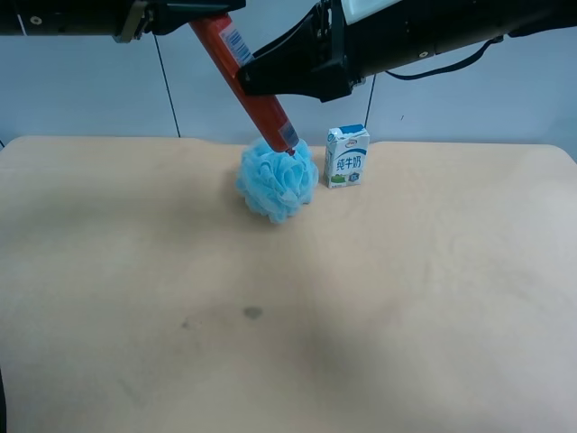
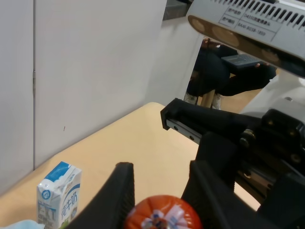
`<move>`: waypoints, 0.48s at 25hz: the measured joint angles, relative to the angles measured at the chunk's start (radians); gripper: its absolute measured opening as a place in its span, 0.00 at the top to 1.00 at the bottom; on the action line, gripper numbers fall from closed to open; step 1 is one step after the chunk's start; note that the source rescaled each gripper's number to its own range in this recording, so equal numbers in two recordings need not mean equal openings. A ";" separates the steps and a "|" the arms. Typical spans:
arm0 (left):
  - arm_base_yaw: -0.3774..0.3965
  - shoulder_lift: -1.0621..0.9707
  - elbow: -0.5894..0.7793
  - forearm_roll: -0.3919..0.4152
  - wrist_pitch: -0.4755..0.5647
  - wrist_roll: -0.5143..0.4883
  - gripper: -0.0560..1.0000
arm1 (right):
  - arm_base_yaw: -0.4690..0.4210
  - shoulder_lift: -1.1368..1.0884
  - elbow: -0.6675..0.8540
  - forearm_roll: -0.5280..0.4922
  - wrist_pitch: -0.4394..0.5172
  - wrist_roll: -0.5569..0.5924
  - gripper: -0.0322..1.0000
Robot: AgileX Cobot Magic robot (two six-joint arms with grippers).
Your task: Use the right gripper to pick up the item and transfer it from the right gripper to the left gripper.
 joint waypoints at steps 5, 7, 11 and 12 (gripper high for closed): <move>0.000 0.000 -0.001 0.005 -0.035 0.007 0.94 | 0.000 -0.004 0.000 0.002 -0.072 0.040 0.63; 0.000 0.000 -0.001 0.007 -0.056 0.007 0.94 | 0.000 -0.019 0.000 -0.037 -0.125 0.081 0.54; 0.000 0.000 -0.001 0.007 -0.109 0.007 0.94 | 0.000 -0.094 0.000 -0.247 -0.234 0.256 0.52; 0.000 0.000 -0.001 0.007 -0.121 0.007 0.94 | 0.000 -0.116 0.000 -0.311 -0.251 0.315 0.52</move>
